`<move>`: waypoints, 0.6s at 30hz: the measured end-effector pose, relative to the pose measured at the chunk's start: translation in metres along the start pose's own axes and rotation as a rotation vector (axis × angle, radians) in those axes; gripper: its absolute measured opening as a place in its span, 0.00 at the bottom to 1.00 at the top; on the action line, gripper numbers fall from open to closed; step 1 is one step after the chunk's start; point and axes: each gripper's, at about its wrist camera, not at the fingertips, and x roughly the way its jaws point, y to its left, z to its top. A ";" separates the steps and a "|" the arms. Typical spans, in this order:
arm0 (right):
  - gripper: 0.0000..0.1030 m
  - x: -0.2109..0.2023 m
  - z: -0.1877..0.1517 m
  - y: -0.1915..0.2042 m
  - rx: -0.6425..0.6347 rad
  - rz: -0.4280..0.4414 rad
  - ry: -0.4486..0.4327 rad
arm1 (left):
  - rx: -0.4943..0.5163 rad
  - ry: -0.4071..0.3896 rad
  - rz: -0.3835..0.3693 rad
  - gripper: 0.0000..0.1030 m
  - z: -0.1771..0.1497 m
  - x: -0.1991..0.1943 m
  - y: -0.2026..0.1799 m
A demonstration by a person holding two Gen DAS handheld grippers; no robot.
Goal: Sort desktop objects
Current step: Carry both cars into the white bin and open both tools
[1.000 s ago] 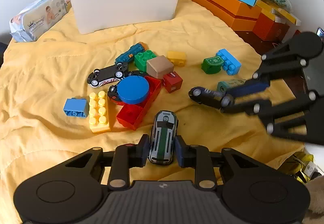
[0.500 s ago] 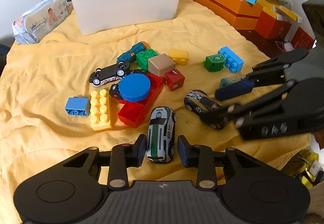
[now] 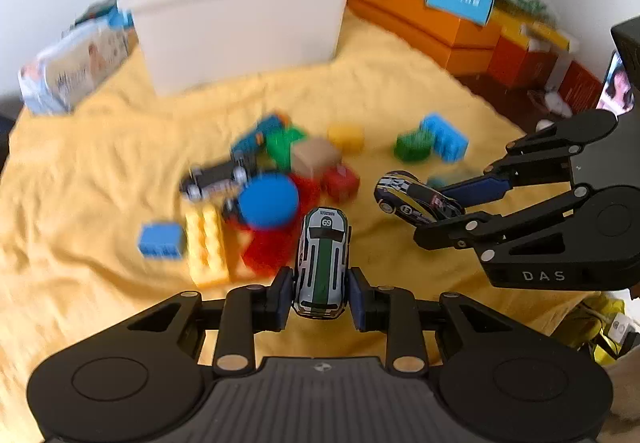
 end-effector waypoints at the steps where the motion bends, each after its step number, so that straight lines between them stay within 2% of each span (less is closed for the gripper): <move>1: 0.31 -0.005 0.003 -0.002 0.010 -0.006 -0.017 | 0.004 -0.021 0.000 0.31 0.005 -0.005 0.001; 11: 0.31 -0.023 0.052 -0.025 0.043 -0.081 -0.152 | 0.046 -0.186 0.009 0.32 0.070 -0.029 0.023; 18: 0.31 -0.026 0.113 -0.042 0.025 -0.147 -0.279 | 0.088 -0.309 0.041 0.32 0.132 -0.030 0.047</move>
